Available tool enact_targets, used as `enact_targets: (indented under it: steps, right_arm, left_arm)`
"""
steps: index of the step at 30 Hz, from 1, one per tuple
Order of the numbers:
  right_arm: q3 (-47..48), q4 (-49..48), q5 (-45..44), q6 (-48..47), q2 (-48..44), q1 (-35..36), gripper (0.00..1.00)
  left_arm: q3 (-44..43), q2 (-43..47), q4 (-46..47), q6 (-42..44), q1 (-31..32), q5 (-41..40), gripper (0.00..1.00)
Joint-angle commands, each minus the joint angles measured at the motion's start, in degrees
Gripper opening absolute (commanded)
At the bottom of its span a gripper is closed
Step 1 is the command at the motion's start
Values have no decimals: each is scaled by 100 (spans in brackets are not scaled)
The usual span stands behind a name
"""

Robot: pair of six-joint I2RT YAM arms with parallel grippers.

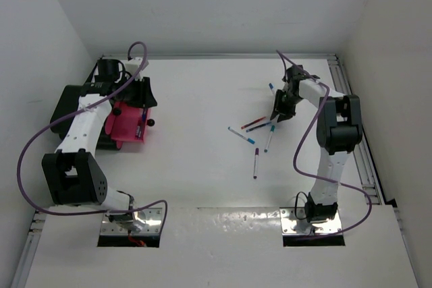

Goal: Sort the stationery into containers
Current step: Pick up the pen from the center of the board.

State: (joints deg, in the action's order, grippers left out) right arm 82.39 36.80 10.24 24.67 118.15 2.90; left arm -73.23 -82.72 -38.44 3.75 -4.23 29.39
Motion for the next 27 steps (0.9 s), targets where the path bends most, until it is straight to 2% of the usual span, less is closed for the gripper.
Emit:
enact_targets:
  steps: [1, 19, 27]
  right_arm:
    - [-144, 56, -154, 249, -82, 71, 34]
    - [146, -14, -189, 372, 358, 150, 47]
    - [269, -23, 66, 311, 402, 141, 45]
  left_arm:
    - [-112, -60, 170, -50, -60, 102, 46]
    - [-7, -148, 196, -23, -96, 41, 46]
    - [28, -201, 196, 3, -96, 14, 46]
